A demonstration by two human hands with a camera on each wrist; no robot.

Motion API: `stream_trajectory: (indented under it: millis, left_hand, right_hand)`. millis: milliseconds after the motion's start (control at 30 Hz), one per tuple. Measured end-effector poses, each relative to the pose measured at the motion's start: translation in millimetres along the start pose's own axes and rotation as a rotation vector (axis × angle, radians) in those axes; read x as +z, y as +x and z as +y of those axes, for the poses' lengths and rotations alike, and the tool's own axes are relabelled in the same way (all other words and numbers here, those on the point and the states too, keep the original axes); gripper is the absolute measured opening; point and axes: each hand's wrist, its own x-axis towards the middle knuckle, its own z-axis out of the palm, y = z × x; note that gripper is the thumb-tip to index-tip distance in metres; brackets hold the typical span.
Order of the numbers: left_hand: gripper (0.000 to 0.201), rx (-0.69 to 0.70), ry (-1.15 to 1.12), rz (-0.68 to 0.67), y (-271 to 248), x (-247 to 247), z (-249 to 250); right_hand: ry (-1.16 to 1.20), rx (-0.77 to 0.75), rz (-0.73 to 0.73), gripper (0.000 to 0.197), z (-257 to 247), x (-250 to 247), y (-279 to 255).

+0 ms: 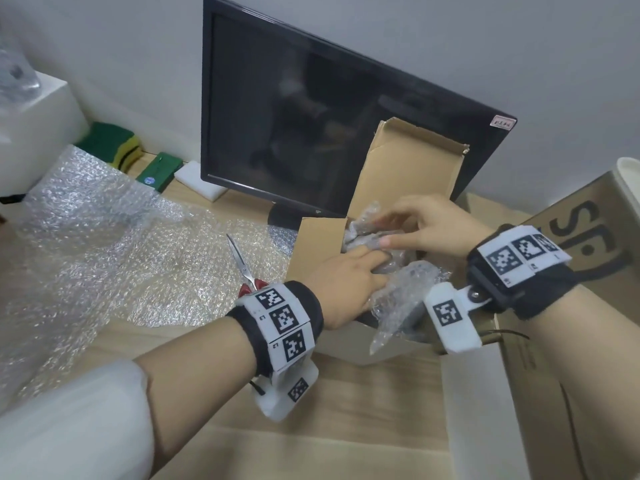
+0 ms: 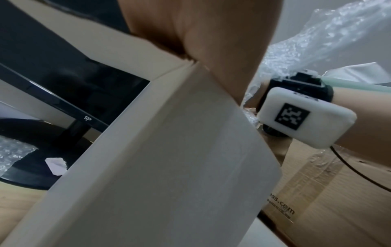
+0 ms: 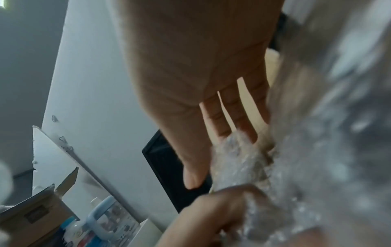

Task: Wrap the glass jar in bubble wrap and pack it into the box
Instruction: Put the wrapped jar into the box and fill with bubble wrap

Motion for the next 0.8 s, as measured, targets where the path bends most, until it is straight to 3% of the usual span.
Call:
stream_trajectory:
  millis: [133,300,400,500,600,700,767,800]
  left_hand:
    - [0.034,-0.011,0.005,-0.032,0,-6,2]
    - [0.034,-0.020,0.000,-0.027,-1,-5,3]
    - [0.034,-0.011,-0.022,0.005,-1,0,1]
    - [0.031,0.019,-0.025,0.045,1,4,-1]
    - [0.036,-0.005,-0.061,0.051,1,2,0]
    - [0.037,-0.024,-0.061,0.027,1,-2,0]
    - [0.038,-0.020,-0.061,0.015,1,-4,2]
    - [0.038,-0.024,-0.050,-0.002,1,-6,3]
  right_hand:
    - [-0.052,0.005,-0.073,0.028,10,8,-6]
    - [0.070,-0.059,0.108,0.014,4,6,3]
    - [0.023,-0.128,0.014,0.013,3,7,16]
    - [-0.050,0.025,-0.230,0.049,-14,14,26]
    - [-0.077,0.142,-0.404,0.061,-31,32,37]
    - [-0.060,0.215,-0.489,0.086,-34,40,44]
    - [-0.030,0.162,-0.514,0.116,-28,38,39]
    - [-0.009,0.102,-0.467,0.119,-26,33,35]
